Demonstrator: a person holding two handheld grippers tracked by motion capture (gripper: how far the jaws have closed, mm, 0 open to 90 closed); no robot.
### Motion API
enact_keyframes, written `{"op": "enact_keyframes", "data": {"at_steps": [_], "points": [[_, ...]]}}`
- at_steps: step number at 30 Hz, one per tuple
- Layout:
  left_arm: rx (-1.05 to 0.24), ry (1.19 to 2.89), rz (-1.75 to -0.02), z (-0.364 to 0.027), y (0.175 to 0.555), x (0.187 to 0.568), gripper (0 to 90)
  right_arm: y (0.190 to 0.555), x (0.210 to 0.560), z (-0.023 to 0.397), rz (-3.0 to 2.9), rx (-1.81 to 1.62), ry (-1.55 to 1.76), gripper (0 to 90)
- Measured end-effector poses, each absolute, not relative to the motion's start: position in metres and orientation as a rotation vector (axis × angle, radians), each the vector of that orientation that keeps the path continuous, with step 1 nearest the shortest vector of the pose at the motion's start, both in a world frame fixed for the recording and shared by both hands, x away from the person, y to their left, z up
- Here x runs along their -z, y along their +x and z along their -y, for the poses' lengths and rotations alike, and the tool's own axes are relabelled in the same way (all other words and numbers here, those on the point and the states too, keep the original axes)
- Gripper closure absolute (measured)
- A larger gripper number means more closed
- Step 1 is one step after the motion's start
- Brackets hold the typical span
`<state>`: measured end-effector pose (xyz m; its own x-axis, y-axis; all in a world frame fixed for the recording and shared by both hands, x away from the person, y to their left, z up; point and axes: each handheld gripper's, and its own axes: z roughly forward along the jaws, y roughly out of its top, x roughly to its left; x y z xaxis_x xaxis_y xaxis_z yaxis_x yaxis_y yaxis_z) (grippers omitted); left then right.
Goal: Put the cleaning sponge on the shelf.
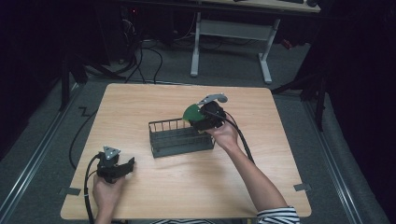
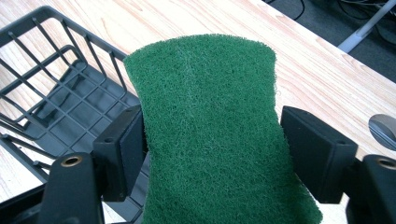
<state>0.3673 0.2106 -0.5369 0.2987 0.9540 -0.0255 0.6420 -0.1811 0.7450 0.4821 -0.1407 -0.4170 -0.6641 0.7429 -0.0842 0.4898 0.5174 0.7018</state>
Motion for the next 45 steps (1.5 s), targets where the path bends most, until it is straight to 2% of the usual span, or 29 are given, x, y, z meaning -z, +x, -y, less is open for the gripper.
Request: {"op": "enact_keyframes", "data": {"at_steps": [36,45], "points": [[-0.607,1.912,-1.421,-0.21,0.367,0.537,30.3,0.471,0.433,0.133,-2.427,-0.853,0.963,25.7],[-0.61,1.912,-1.422,-0.21,0.367,0.537,30.2,0.471,0.442,0.134,-2.458,-0.852,0.976,28.3]]}}
